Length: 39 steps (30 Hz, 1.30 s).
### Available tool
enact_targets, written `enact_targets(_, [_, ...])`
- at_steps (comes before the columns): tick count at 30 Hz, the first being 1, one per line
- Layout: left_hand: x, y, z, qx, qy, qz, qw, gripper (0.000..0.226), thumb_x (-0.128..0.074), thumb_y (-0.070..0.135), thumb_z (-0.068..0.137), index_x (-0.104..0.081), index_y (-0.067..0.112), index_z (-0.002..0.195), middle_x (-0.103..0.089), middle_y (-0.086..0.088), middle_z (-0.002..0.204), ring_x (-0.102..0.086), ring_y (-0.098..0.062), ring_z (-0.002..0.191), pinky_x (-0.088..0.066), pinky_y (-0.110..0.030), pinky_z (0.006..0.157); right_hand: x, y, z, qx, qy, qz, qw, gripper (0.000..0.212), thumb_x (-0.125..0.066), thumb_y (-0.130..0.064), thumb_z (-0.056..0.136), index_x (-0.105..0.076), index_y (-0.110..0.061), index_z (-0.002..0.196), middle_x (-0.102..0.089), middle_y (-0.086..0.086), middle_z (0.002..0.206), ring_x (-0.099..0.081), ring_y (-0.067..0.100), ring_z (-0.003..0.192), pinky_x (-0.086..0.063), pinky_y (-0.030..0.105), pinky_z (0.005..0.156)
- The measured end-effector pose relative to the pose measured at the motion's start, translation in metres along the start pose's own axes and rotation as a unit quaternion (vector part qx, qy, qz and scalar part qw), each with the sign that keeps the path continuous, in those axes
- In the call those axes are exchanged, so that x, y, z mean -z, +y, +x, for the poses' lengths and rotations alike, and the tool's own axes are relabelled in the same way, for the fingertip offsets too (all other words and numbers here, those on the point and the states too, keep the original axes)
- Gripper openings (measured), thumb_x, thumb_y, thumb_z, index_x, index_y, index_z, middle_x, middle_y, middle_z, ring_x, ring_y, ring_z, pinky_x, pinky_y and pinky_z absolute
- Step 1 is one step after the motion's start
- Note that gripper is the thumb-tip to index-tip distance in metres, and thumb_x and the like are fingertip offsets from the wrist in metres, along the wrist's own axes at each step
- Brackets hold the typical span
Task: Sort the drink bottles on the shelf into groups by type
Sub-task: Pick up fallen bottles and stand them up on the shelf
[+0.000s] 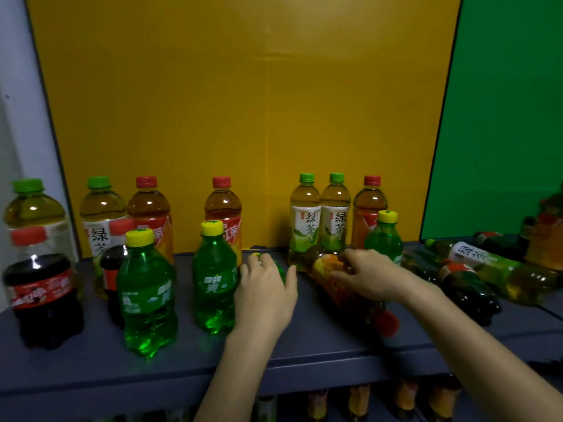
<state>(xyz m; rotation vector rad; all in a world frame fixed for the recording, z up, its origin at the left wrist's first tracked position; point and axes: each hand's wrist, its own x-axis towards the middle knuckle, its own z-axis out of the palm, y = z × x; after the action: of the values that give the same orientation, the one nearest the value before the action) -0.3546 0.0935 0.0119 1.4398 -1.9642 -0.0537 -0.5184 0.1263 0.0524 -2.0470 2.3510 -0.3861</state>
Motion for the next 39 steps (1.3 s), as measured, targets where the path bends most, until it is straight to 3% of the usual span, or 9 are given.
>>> enact_targets(5, [-0.020,0.010,0.032,0.135,-0.130,0.062,0.980,0.066,-0.036,0.046,0.094,-0.024,-0.002,0.138,-0.033,-0.020,0.141,-0.039,-0.033,0.127,-0.039,-0.041,0.097,-0.016,0.015,-0.024,-0.011,0.023,-0.012,1.000,0.065,-0.057,-0.058,0.079,-0.042,-0.017,0.128,-0.049,0.006,0.127,-0.051,0.026,0.116,-0.044,0.037,0.096])
enact_targets(9, [-0.027,0.009,0.053,0.230,-0.164,0.028,0.959,0.084,-0.046,0.054,0.087,-0.016,-0.002,0.142,-0.033,-0.018,0.145,-0.038,-0.033,0.130,-0.037,-0.038,0.100,-0.024,0.020,-0.039,-0.025,0.032,-0.008,0.999,0.075,-0.057,-0.060,0.078,-0.030,-0.020,0.136,-0.041,0.005,0.134,-0.049,0.029,0.118,-0.045,0.038,0.095])
enact_targets(12, [-0.028,0.007,0.058,0.266,-0.176,0.003,0.948,0.091,-0.055,0.057,0.080,-0.020,-0.002,0.140,-0.037,-0.015,0.144,-0.041,-0.033,0.128,-0.037,-0.036,0.101,-0.035,0.025,-0.052,-0.048,0.072,0.029,0.996,0.081,-0.058,-0.062,0.076,-0.023,-0.023,0.138,-0.041,0.002,0.133,-0.050,0.028,0.118,-0.046,0.038,0.091])
enact_targets(19, [-0.030,0.006,0.054,0.210,-0.173,0.029,0.962,0.068,-0.048,0.046,0.087,-0.035,0.000,0.134,-0.043,-0.014,0.137,-0.045,-0.033,0.123,-0.039,-0.034,0.096,-0.063,0.028,-0.063,-0.074,0.206,0.181,0.959,0.082,-0.068,-0.062,0.065,-0.031,-0.030,0.130,-0.045,-0.011,0.127,-0.052,0.015,0.115,-0.042,0.034,0.093])
enact_targets(27, [-0.035,0.003,0.038,0.210,-0.100,-0.027,0.972,0.067,-0.052,0.049,0.086,-0.037,-0.001,0.127,-0.051,-0.018,0.128,-0.050,-0.036,0.116,-0.041,-0.035,0.089,-0.080,0.030,-0.056,-0.050,0.288,0.206,0.934,0.072,-0.080,-0.041,0.061,-0.048,-0.027,0.124,-0.056,-0.008,0.120,-0.058,0.017,0.106,-0.046,0.034,0.085])
enact_targets(32, [-0.032,0.000,0.021,0.168,-0.045,-0.072,0.982,0.068,-0.051,0.050,0.087,-0.033,0.000,0.129,-0.047,-0.019,0.132,-0.047,-0.037,0.117,-0.040,-0.039,0.091,-0.077,0.032,-0.058,0.013,0.349,0.272,0.897,0.072,-0.088,-0.031,0.051,-0.057,-0.026,0.116,-0.059,-0.014,0.106,-0.058,0.007,0.098,-0.041,0.016,0.082])
enact_targets(39, [-0.028,-0.013,0.000,0.070,0.030,-0.254,0.964,0.075,-0.058,0.036,0.087,-0.015,0.009,0.142,-0.035,-0.013,0.144,-0.039,-0.031,0.128,-0.033,-0.035,0.102,-0.037,0.014,-0.045,0.092,0.394,0.370,0.836,0.068,-0.087,-0.032,0.054,-0.055,-0.027,0.115,-0.059,-0.011,0.107,-0.051,-0.013,0.098,-0.033,-0.002,0.088])
